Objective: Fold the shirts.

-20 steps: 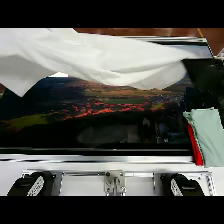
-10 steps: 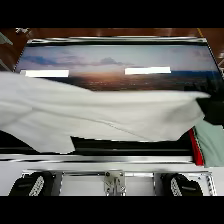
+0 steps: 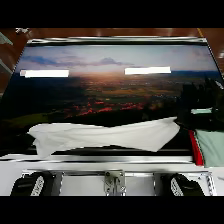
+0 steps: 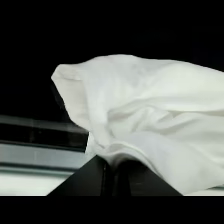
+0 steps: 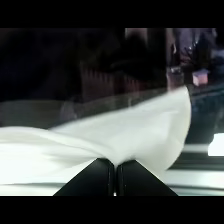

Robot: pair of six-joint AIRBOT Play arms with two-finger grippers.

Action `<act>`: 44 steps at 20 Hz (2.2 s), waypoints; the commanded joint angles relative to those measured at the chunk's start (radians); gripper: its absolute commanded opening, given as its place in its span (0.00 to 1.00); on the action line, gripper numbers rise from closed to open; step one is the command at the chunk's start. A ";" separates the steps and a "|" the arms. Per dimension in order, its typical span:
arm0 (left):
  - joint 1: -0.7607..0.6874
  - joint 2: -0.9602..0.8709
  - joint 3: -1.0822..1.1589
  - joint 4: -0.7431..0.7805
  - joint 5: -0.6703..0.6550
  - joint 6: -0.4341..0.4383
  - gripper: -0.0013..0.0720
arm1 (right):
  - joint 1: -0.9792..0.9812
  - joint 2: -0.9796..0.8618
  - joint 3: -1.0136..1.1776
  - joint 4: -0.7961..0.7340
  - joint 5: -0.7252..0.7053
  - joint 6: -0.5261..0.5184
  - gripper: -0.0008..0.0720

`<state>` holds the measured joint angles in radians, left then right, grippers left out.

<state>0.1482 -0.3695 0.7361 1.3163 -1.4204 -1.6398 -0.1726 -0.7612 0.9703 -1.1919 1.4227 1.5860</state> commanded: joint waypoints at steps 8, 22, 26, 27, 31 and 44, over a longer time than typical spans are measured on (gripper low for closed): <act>0.001 -0.670 -0.084 -0.437 0.790 -0.030 0.08 | 0.002 -0.652 -0.043 0.539 -0.596 -0.211 0.10; 0.430 -0.830 0.090 -0.251 0.120 0.257 0.83 | -0.301 -0.549 0.011 0.288 -0.103 -0.360 0.82; 0.362 -0.837 -0.126 -0.328 0.210 0.323 0.83 | -0.306 -0.549 -0.055 0.337 -0.118 -0.357 0.82; 0.333 -0.842 -0.172 -0.331 0.250 0.323 0.83 | -0.306 -0.549 -0.062 0.337 -0.122 -0.357 0.82; 0.241 -0.859 -0.253 -0.393 0.351 0.323 0.83 | -0.306 -0.549 -0.063 0.338 -0.125 -0.355 0.82; 0.032 -0.918 -0.246 -0.576 0.496 0.313 0.08 | -0.305 -0.574 -0.088 0.106 -0.095 -0.260 0.94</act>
<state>0.1982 -1.2896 0.4858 0.7677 -0.9394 -1.3422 -0.4789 -1.3201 0.8982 -1.0061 1.3025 1.2980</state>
